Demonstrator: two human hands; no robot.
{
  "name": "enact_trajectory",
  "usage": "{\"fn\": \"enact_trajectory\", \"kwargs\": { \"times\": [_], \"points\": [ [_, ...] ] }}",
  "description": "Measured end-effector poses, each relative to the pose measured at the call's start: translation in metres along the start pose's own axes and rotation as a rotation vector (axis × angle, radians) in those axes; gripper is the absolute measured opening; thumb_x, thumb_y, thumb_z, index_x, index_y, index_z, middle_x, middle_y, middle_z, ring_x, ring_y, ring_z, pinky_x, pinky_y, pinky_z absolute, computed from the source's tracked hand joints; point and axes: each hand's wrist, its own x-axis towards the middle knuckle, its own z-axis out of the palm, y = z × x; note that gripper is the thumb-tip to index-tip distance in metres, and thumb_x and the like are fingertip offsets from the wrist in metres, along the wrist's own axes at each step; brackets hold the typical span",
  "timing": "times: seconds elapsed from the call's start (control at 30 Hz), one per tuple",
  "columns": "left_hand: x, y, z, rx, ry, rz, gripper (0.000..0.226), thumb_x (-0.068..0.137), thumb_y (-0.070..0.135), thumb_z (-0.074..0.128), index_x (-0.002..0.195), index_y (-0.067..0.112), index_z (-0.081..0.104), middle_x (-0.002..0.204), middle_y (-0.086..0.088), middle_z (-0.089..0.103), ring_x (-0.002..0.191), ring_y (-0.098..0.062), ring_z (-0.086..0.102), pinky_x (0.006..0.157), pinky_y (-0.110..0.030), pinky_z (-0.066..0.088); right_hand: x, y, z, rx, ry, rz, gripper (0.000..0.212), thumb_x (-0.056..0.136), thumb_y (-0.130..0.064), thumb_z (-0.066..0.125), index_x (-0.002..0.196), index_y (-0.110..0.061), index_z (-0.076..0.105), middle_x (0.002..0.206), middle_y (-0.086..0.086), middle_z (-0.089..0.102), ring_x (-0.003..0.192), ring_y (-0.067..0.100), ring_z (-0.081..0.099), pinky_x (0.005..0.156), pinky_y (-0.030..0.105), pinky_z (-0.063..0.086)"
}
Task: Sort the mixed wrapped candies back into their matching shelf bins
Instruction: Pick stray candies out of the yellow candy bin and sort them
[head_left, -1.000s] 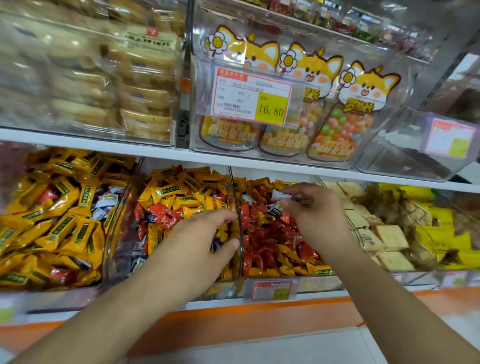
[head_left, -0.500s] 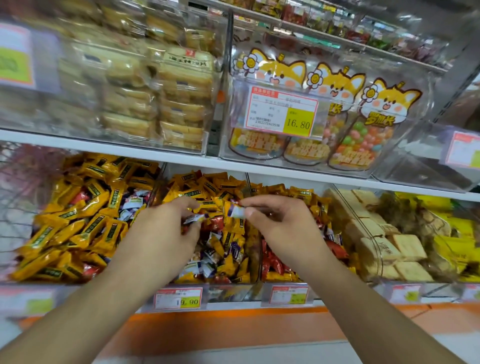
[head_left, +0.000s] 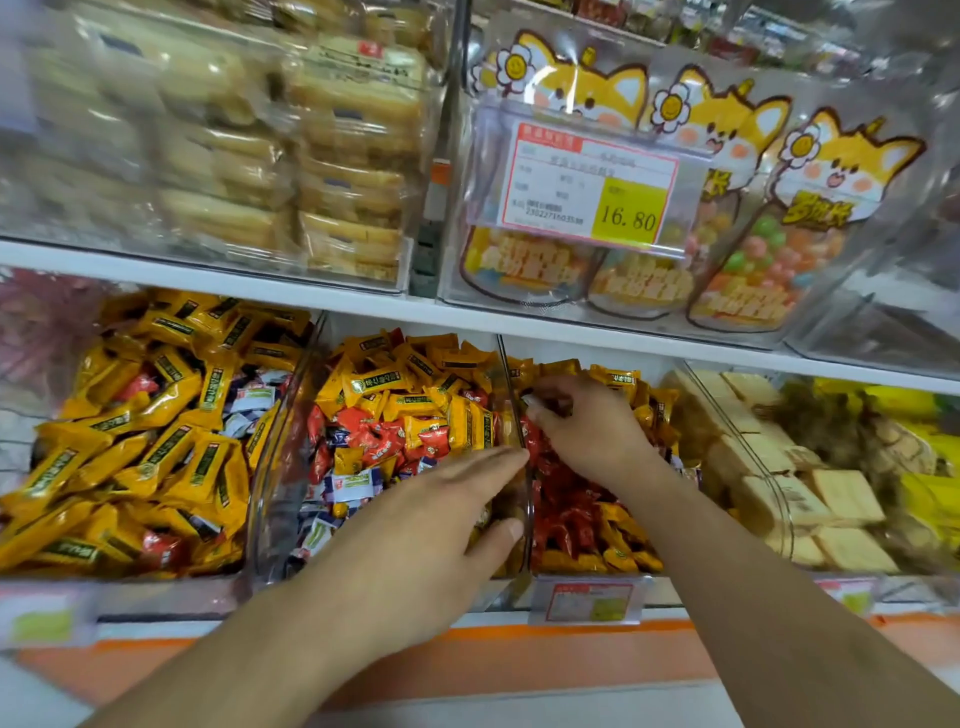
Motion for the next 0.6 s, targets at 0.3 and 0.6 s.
{"fn": "enact_trajectory", "kwargs": {
  "times": [0.3, 0.6],
  "points": [
    [-0.003, 0.005, 0.001, -0.02, 0.006, -0.013, 0.066, 0.105, 0.056, 0.039, 0.159, 0.053, 0.002, 0.164, 0.034, 0.009, 0.151, 0.008, 0.01, 0.112, -0.011, 0.008, -0.007, 0.01, 0.001, 0.079, 0.062, -0.033, 0.03, 0.088, -0.008, 0.077, 0.116, -0.019, 0.074, 0.091, -0.01, 0.067, 0.089, 0.005, 0.062, 0.072, 0.001, 0.039],
    [-0.002, 0.004, -0.01, -0.032, 0.106, -0.089, 0.053, 0.104, 0.048, 0.05, 0.154, 0.046, 0.034, 0.159, 0.024, 0.035, 0.142, -0.006, 0.04, 0.114, -0.024, 0.035, -0.03, -0.002, -0.03, 0.196, 0.182, -0.032, 0.012, 0.093, -0.02, 0.075, 0.094, -0.032, 0.075, 0.087, -0.014, 0.068, 0.084, 0.0, 0.063, 0.07, 0.019, 0.047]
  ]
}}
